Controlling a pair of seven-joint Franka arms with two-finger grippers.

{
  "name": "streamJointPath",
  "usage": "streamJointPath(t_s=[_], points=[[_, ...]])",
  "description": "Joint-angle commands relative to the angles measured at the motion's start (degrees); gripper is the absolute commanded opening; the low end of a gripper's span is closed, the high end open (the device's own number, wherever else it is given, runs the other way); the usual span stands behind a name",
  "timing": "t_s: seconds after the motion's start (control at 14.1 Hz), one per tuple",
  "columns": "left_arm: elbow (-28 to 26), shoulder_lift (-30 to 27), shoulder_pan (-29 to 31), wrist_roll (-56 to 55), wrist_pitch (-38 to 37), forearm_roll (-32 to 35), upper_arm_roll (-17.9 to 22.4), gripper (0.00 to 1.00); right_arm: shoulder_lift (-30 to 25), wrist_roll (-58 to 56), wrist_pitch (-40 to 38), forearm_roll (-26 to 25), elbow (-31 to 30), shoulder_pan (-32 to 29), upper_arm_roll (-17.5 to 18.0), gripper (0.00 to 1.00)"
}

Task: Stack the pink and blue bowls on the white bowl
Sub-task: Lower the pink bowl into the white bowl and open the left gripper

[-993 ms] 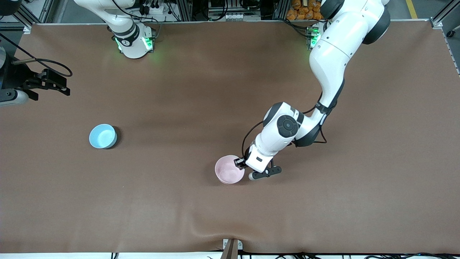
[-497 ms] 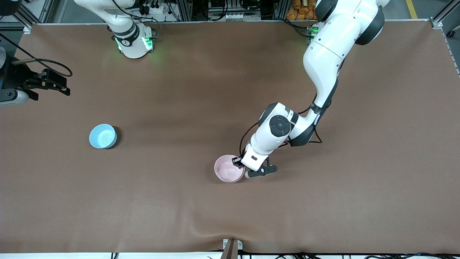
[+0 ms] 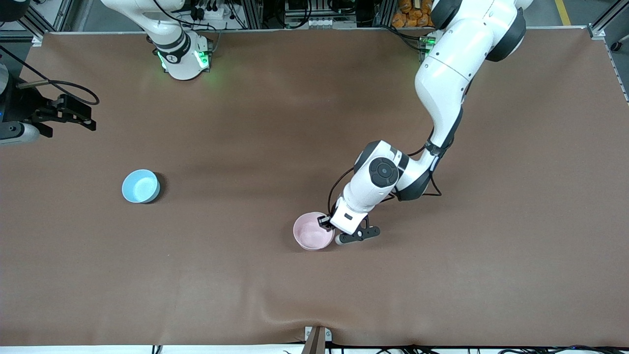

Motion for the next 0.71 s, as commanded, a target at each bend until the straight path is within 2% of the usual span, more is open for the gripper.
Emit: streamJointPath(t_s=[0.0, 0.64], points=[[0.36, -0.08, -0.48, -0.85, -0.61, -0.65, 0.61, 0.00, -0.49, -0.66, -0.37, 0.83, -0.28, -0.52, 0.09, 1.00], [0.36, -0.17, -0.65, -3.22, -5.97, -0.83, 0.52, 0.01, -0.40, -0.66, -0.37, 0.83, -0.28, -0.52, 0.09, 1.00]])
